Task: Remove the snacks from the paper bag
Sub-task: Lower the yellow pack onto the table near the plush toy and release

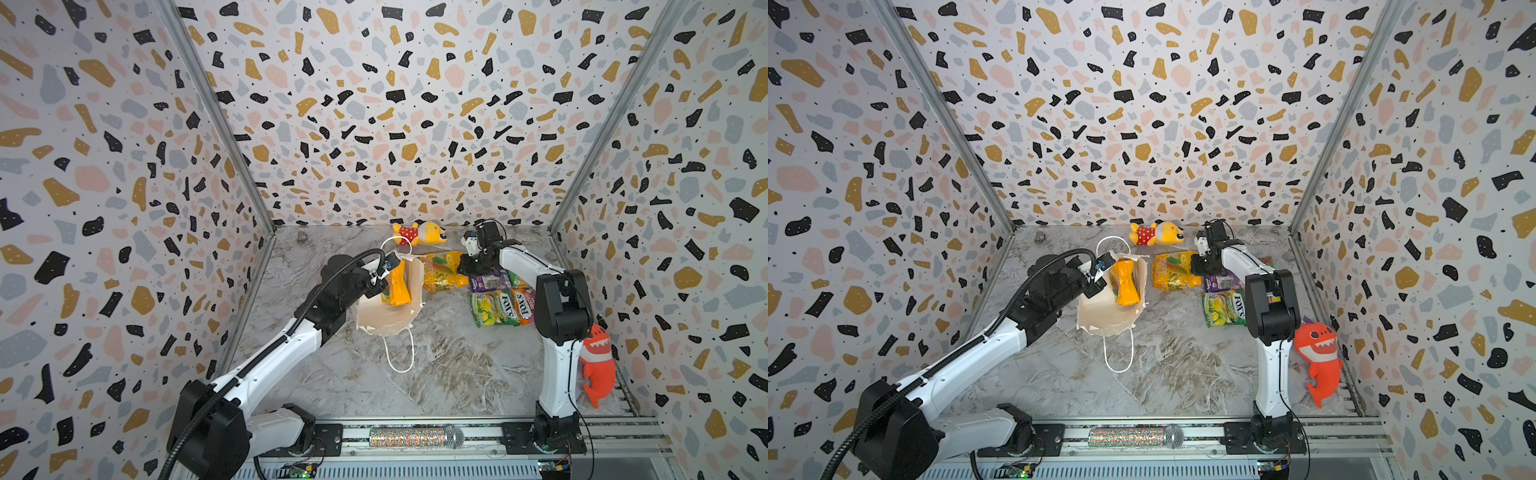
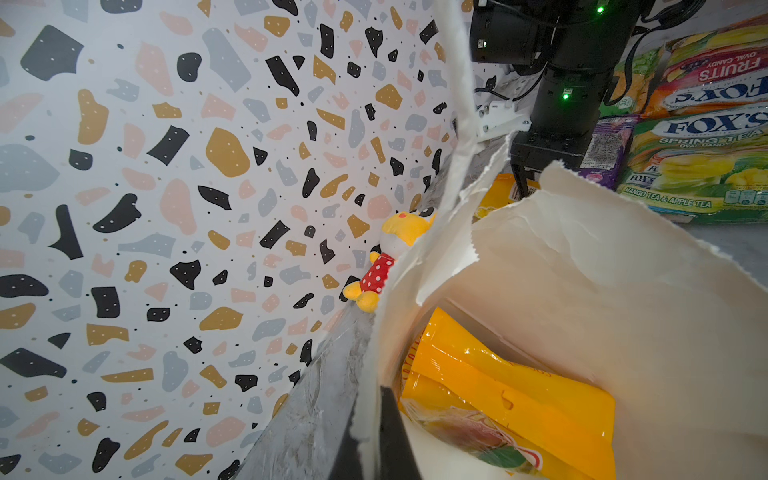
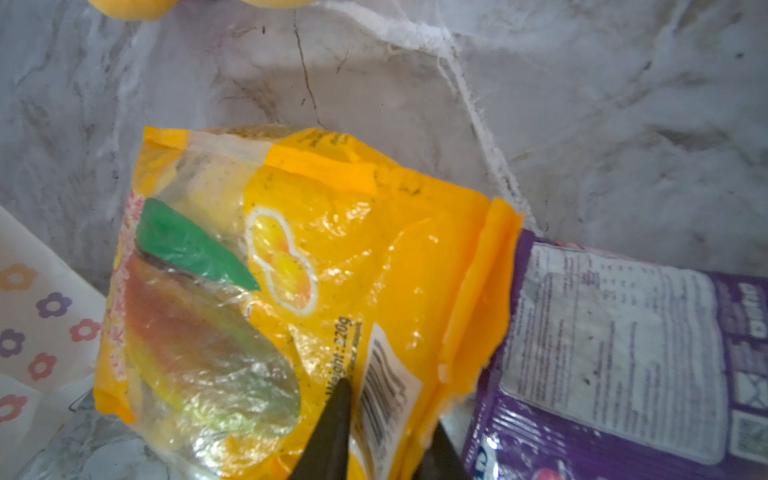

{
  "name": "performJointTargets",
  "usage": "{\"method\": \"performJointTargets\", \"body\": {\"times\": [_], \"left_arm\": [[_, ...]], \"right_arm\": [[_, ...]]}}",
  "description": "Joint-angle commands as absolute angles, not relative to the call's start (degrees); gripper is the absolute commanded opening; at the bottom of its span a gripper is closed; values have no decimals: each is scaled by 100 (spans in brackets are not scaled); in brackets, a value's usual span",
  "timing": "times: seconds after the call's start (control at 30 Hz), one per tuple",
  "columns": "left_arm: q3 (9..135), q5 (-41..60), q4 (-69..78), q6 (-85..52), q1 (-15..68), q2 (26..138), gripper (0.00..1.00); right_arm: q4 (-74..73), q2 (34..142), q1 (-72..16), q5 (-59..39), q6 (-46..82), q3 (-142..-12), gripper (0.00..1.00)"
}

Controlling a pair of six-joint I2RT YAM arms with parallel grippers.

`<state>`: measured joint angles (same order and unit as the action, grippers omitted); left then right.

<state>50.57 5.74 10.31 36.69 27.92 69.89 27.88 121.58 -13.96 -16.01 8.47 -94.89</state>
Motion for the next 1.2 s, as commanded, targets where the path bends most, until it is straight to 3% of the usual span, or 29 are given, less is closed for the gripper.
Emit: {"method": "performJointTargets", "body": {"times": [0.0, 0.2, 0.27, 0.33, 0.5, 0.7, 0.83, 1.17], "left_arm": [[5030, 702, 1379, 3648, 2786, 6935, 0], [5107, 666, 1265, 3638, 2786, 6969, 0], [5068, 697, 1325, 3639, 2786, 6960, 0], [5078, 693, 1330, 3636, 2786, 6972, 0], [5127, 667, 1233, 3630, 2791, 6946, 0], [5080, 694, 1354, 3594, 2786, 6926, 0], [5071, 687, 1363, 3604, 2786, 6969, 0], [5174, 667, 1226, 3628, 2786, 7066, 0]], "right_arm": [[2892, 11936, -1436, -1583, 773, -9524, 34], [2991, 11682, -1547, -962, 1009, -9638, 46], [3001, 11499, -1547, -784, 1127, -9683, 57], [3101, 11366, -1594, -747, 1120, -9817, 61], [3430, 11079, -1811, -518, 1129, -10133, 60], [2669, 10931, -1911, -1448, 1258, -9780, 37], [2531, 11419, -1863, -2226, 1283, -10003, 33], [1868, 12061, -1916, -2623, 1622, -9787, 36]]}}
